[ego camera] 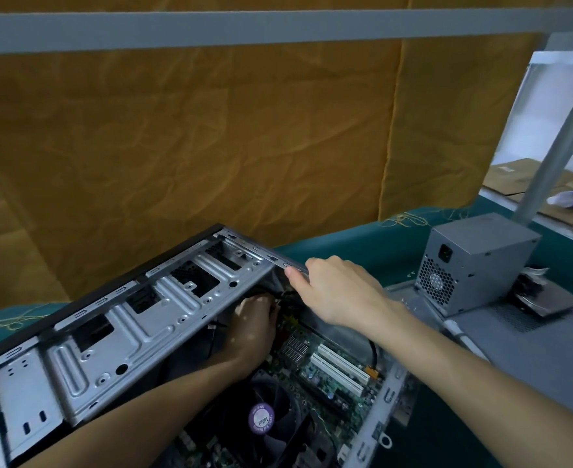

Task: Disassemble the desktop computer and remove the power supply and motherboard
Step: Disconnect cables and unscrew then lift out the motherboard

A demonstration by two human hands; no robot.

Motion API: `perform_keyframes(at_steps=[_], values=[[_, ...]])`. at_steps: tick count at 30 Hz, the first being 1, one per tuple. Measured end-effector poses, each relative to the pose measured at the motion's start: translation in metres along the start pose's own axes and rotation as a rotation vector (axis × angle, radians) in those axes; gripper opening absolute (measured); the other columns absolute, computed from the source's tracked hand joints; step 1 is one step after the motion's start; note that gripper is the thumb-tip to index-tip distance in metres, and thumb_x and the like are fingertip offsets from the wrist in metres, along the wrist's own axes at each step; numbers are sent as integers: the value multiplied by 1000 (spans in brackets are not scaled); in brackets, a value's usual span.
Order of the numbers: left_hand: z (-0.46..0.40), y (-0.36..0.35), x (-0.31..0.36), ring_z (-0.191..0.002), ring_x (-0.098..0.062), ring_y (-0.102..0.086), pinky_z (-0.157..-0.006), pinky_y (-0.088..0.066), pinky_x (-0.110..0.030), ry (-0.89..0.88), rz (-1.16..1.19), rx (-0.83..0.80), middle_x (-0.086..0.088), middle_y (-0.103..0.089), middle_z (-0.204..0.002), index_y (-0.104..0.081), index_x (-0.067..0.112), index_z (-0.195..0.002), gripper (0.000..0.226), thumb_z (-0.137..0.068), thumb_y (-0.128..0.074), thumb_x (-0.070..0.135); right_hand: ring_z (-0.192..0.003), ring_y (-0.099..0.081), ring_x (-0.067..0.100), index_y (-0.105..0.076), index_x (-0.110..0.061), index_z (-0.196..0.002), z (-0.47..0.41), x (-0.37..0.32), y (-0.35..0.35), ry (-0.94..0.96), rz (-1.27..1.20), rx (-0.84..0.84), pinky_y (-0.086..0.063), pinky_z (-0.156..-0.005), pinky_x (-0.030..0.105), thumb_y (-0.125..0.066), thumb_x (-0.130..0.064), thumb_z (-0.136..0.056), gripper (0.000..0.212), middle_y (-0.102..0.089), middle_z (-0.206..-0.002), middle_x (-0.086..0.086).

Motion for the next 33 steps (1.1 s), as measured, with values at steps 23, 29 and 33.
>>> perform_keyframes(at_steps=[23, 29, 33], values=[[0, -2, -11, -78, -15, -62, -65, -34, -26, 96, 195, 9, 4, -65, -81, -66, 19, -86, 15, -100, -62, 23, -58, -44, 22, -50, -16, -85, 3, -1, 2, -4, 20, -13, -33, -58, 39, -22, -59, -106, 55, -47, -68, 1], [1, 0, -9, -75, -12, -59, -66, -33, -26, 92, 198, -9, 7, -62, -77, -63, 20, -83, 17, -99, -63, 24, -55, -40, 15, -42, -20, -76, 2, 0, 2, -1, 30, 4, -27, -51, 37, -22, -59, -106, 53, -46, -67, -1], [0, 3, -13, -88, -16, -63, -74, -40, -26, 143, 208, 21, 2, -69, -92, -73, 14, -95, 14, -99, -65, 25, -55, -41, 17, -37, -22, -72, 1, 0, 0, -4, 22, -2, -29, -52, 38, -21, -60, -106, 53, -48, -68, 0]])
Point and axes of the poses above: each hand's wrist, its own z-axis away from the middle knuckle, its own y-axis out of the back of the hand, x = y × z, the point moved 9 cm from there along -z, towards the middle knuckle
